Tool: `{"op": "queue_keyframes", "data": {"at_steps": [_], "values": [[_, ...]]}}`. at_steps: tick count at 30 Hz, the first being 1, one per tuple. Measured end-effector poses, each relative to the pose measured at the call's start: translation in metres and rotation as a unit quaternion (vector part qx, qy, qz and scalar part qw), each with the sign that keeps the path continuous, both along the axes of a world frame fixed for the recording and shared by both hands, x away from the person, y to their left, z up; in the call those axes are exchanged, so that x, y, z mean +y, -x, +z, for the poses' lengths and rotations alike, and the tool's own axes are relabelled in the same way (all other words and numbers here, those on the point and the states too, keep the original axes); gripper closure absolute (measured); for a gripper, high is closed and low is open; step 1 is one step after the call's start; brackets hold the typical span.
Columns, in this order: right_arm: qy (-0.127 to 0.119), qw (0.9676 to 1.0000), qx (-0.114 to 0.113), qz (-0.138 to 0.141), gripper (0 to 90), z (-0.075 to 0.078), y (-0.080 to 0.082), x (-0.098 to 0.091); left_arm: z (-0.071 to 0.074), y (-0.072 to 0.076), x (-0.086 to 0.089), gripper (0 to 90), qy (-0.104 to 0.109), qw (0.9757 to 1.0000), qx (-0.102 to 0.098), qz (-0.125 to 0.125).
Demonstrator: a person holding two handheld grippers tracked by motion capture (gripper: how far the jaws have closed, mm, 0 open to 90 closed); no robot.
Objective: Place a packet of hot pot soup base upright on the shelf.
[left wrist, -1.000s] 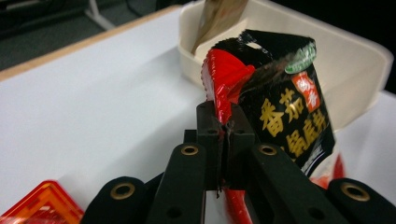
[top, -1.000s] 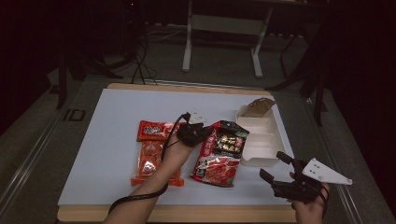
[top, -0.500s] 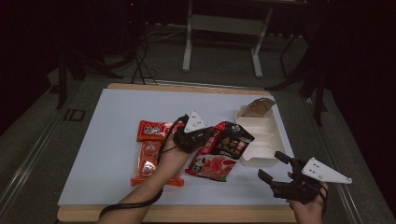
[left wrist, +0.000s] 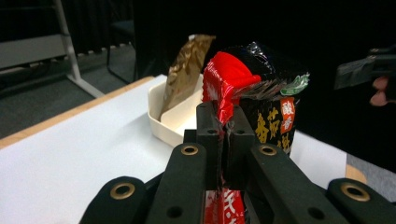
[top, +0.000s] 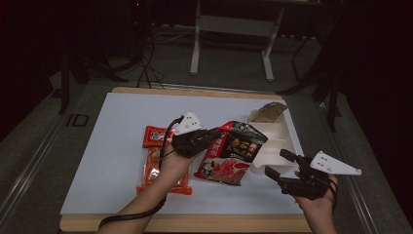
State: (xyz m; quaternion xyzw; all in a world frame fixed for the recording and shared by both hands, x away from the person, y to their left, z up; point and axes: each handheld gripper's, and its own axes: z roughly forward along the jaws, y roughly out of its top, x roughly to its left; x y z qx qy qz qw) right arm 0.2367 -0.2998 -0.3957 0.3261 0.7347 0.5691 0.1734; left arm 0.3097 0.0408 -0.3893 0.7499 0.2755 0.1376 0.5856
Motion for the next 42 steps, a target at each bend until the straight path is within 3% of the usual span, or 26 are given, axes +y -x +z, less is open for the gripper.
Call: {"op": "queue_keyframes", "data": {"at_steps": [6,9,12,17,21,25,27,31,35,42], "values": [[0.001,1.0000,0.005,0.006,21.7,0.005,-0.013,0.008,0.003,0.003,0.003,88.3,0.035,0.9993,-0.003,-0.011],[0.002,0.9998,0.004,0.017,26.9,0.012,-0.025,0.015,0.003,0.004,0.006,88.3,0.066,0.9974,-0.002,-0.029],[-0.003,0.9994,0.006,0.033,34.9,0.017,-0.031,0.019,0.002,0.006,0.006,88.3,0.079,0.9963,-0.003,-0.035],[0.005,0.9988,0.006,0.047,55.6,0.021,-0.035,0.025,0.001,0.009,0.005,88.3,0.081,0.9960,-0.012,-0.037],[-0.005,0.9983,0.018,0.055,66.2,0.020,-0.038,0.026,0.001,0.008,0.004,88.2,0.079,0.9960,-0.010,-0.040],[-0.014,0.9981,0.015,0.058,70.9,0.023,-0.039,0.025,0.001,0.007,0.005,88.2,0.084,0.9957,-0.004,-0.040],[-0.021,0.9977,0.020,0.061,70.9,0.024,-0.041,0.024,0.000,0.003,0.006,88.2,0.089,0.9947,0.012,-0.050],[-0.029,0.9964,0.027,0.074,71.9,0.025,-0.044,0.023,-0.001,0.003,0.007,88.2,0.089,0.9944,0.014,-0.055],[-0.016,0.9971,0.025,0.071,77.0,0.026,-0.043,0.024,-0.001,0.004,0.006,88.0,0.077,0.9957,0.005,-0.052],[-0.021,0.9971,0.023,0.069,78.0,0.030,-0.044,0.025,0.000,0.000,0.010,85.5,0.082,0.9948,0.003,-0.061]]}}
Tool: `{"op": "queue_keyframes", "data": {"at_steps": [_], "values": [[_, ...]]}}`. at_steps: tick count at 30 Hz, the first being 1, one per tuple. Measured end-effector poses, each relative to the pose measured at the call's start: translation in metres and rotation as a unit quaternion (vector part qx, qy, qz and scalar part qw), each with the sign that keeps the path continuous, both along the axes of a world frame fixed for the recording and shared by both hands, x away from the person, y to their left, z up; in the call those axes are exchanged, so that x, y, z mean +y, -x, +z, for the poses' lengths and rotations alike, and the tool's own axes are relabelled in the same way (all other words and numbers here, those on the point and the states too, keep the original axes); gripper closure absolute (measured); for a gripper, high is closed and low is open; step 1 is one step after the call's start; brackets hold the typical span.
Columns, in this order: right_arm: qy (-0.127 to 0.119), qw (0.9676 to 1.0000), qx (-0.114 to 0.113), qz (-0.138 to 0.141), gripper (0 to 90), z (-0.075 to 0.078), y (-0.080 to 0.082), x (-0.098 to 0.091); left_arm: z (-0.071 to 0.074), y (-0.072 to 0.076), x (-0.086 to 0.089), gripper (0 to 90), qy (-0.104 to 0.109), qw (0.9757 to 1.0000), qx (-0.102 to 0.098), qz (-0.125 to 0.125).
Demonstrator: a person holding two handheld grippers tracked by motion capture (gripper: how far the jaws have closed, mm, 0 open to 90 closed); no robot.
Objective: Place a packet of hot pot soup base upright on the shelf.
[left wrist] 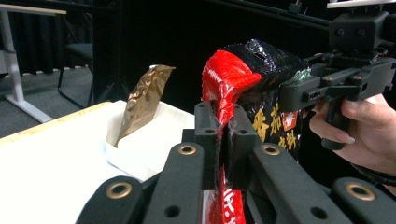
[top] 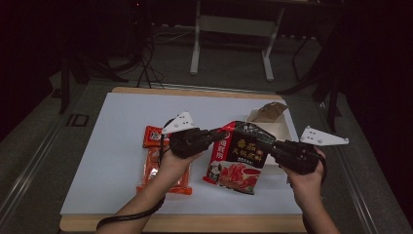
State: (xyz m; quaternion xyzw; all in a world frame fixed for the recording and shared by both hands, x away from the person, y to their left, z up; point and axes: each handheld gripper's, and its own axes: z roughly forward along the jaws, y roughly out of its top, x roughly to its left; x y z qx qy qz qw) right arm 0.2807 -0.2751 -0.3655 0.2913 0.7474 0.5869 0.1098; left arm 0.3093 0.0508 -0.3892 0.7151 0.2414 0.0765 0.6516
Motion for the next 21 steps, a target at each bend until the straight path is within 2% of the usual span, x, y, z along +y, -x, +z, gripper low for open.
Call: {"op": "queue_keyframes", "data": {"at_steps": [2,4,6,7,8,9,12,15,17,18,21], "values": [[-0.002,1.0000,-0.003,0.001,78.0,0.003,-0.002,0.000,0.001,-0.001,0.002,79.3,0.004,1.0000,0.007,-0.003],[0.000,0.9999,-0.011,0.000,78.0,0.006,-0.002,0.000,0.002,0.000,0.003,75.6,0.004,1.0000,0.004,0.000],[0.003,0.9999,-0.015,-0.002,78.0,0.009,-0.002,0.000,0.005,0.001,0.005,66.5,0.005,0.9999,-0.002,0.009],[0.002,0.9999,-0.015,-0.003,78.0,0.010,-0.002,0.000,0.006,0.001,0.007,65.1,0.008,0.9999,-0.002,0.008],[0.002,0.9999,-0.015,-0.004,78.0,0.010,-0.003,-0.001,0.007,0.002,0.009,64.2,0.007,0.9999,-0.006,0.013],[-0.001,0.9999,-0.015,-0.006,78.0,0.012,-0.004,-0.003,0.007,0.003,0.011,58.1,0.004,0.9998,-0.009,0.017],[-0.005,0.9998,-0.018,-0.009,78.0,0.016,-0.006,-0.008,0.008,0.008,0.016,47.0,-0.007,0.9996,-0.018,0.020],[-0.006,0.9996,-0.022,-0.015,77.9,0.020,-0.009,-0.011,0.006,0.013,0.019,39.4,-0.016,0.9995,-0.020,0.016],[-0.007,0.9995,-0.024,-0.017,77.8,0.022,-0.010,-0.013,0.004,0.014,0.021,36.6,-0.015,0.9997,-0.018,0.008],[-0.007,0.9994,-0.026,-0.021,77.8,0.024,-0.012,-0.015,0.000,0.016,0.024,30.7,-0.022,0.9996,-0.017,0.005],[-0.007,0.9993,-0.027,-0.023,77.8,0.027,-0.015,-0.017,-0.007,0.019,0.029,26.6,-0.019,0.9998,-0.008,0.006]]}}
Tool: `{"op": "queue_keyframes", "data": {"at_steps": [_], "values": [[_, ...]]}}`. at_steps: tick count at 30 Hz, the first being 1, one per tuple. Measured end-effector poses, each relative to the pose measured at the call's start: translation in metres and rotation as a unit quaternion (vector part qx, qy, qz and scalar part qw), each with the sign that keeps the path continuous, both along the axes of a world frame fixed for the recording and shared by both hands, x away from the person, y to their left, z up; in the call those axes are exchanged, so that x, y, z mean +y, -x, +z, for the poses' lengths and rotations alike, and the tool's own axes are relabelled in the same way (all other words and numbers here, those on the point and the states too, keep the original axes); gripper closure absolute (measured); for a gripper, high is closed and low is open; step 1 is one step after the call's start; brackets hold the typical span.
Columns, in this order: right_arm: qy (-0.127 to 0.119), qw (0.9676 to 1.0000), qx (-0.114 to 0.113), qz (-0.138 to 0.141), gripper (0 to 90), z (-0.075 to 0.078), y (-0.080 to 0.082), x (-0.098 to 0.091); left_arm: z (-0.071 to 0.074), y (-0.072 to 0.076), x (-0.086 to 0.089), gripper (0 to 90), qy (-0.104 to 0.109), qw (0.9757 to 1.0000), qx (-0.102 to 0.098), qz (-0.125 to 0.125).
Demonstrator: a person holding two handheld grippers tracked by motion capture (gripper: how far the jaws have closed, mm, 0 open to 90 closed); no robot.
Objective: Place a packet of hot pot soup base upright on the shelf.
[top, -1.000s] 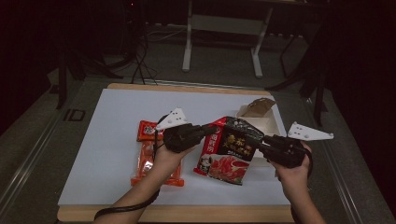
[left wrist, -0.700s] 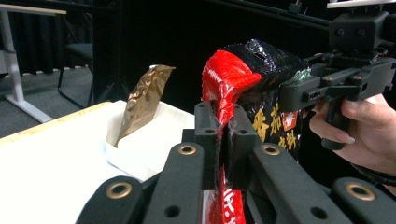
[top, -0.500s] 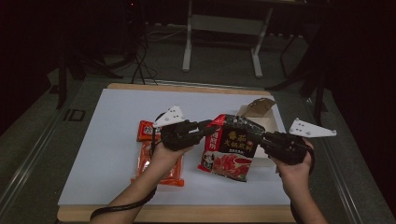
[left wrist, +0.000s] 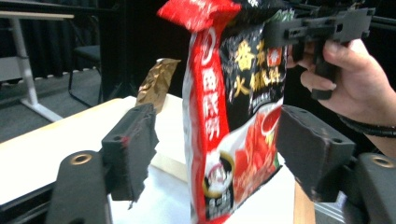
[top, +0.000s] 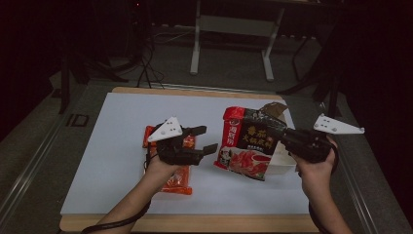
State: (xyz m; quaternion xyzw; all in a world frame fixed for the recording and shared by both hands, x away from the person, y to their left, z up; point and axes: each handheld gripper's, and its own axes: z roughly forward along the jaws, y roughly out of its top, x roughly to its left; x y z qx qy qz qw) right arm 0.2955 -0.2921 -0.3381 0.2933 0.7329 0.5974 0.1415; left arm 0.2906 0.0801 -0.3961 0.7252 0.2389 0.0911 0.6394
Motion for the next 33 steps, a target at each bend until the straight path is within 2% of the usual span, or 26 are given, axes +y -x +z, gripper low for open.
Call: {"op": "queue_keyframes", "data": {"at_steps": [2,3,6,7,10,13,14,16,18,23,29,33], "values": [[-0.001,1.0000,0.000,-0.003,77.8,0.002,-0.003,-0.002,-0.002,0.001,0.001,23.3,0.000,1.0000,0.002,-0.003],[-0.004,1.0000,0.001,-0.004,77.8,0.003,-0.005,-0.003,-0.006,0.003,0.004,19.8,0.000,1.0000,-0.004,-0.001],[-0.005,0.9999,-0.001,-0.009,77.8,0.005,-0.010,-0.006,-0.011,0.007,0.008,14.5,-0.017,0.9997,-0.006,0.013],[-0.005,0.9999,-0.003,-0.010,77.8,0.006,-0.013,-0.007,-0.013,0.009,0.008,11.6,-0.027,0.9995,-0.003,0.018],[-0.002,0.9999,-0.004,-0.014,77.8,0.010,-0.020,-0.008,-0.019,0.013,0.011,1.8,-0.036,0.9990,0.006,0.028],[-0.002,0.9998,-0.004,-0.017,77.8,0.013,-0.028,-0.011,-0.027,0.018,0.016,1.6,-0.025,0.9991,0.021,0.028],[-0.002,0.9998,-0.005,-0.019,77.8,0.014,-0.030,-0.012,-0.030,0.019,0.019,1.6,-0.023,0.9991,0.020,0.031],[-0.002,0.9998,-0.007,-0.020,77.7,0.017,-0.035,-0.014,-0.034,0.022,0.022,1.6,-0.031,0.9987,0.021,0.035],[0.001,0.9997,-0.010,-0.023,77.7,0.018,-0.039,-0.016,-0.039,0.025,0.024,1.6,-0.045,0.9978,0.011,0.047],[0.002,0.9993,-0.015,-0.033,77.6,0.020,-0.050,-0.022,-0.047,0.033,0.026,1.6,-0.061,0.9972,-0.006,0.043],[-0.002,0.9990,-0.025,-0.038,77.6,0.017,-0.063,-0.032,-0.059,0.046,0.031,1.6,-0.078,0.9964,-0.001,0.034],[0.006,0.9982,-0.033,-0.050,77.6,0.017,-0.071,-0.037,-0.071,0.054,0.040,1.7,-0.073,0.9963,0.015,0.043]]}}
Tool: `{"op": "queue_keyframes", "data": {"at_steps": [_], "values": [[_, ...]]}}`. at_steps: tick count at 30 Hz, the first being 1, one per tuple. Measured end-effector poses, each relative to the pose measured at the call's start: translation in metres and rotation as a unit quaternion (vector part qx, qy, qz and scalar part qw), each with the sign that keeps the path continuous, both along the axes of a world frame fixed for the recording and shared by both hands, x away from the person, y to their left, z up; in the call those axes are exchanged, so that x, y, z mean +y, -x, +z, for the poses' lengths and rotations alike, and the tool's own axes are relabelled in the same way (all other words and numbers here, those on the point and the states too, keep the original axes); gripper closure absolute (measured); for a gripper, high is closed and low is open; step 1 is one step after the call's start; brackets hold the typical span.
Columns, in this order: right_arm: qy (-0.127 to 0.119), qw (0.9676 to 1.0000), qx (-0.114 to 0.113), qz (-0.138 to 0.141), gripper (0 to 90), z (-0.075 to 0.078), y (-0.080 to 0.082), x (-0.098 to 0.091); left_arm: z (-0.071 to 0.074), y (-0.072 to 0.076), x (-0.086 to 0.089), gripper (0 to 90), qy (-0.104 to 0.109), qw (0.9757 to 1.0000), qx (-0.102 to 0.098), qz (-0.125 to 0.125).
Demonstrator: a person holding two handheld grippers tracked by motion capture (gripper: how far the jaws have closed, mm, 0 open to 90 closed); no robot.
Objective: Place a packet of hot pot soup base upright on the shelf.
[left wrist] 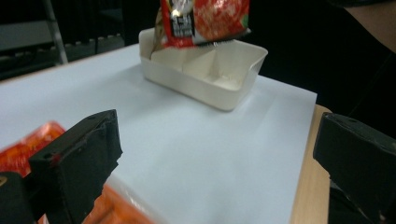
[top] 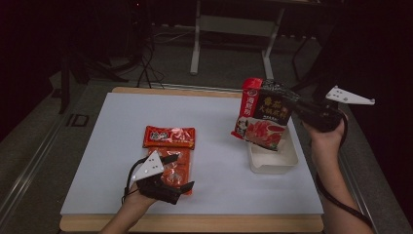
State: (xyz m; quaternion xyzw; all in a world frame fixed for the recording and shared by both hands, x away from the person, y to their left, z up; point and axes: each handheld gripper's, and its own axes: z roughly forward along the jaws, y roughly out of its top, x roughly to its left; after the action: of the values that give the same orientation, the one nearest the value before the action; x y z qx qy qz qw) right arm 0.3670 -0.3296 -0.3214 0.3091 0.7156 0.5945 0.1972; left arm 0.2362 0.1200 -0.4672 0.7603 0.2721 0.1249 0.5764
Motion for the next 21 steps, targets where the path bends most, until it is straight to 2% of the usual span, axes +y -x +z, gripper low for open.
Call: {"op": "queue_keyframes", "data": {"at_steps": [3,6,13,21], "values": [[0.002,0.9999,0.001,-0.010,77.6,0.000,-0.007,-0.005,-0.008,0.005,0.006,1.7,-0.001,1.0000,0.007,0.003],[0.003,0.9998,-0.002,-0.018,77.6,0.000,-0.013,-0.011,-0.013,0.011,0.012,1.7,0.007,0.9999,0.014,0.005],[0.008,0.9995,-0.006,-0.029,77.5,0.000,-0.023,-0.021,-0.015,0.021,0.020,1.6,0.004,0.9998,0.015,0.010],[0.018,0.9987,-0.003,-0.049,77.5,-0.015,-0.040,-0.035,-0.020,0.030,0.028,1.7,0.015,0.9994,0.021,0.023]]}}
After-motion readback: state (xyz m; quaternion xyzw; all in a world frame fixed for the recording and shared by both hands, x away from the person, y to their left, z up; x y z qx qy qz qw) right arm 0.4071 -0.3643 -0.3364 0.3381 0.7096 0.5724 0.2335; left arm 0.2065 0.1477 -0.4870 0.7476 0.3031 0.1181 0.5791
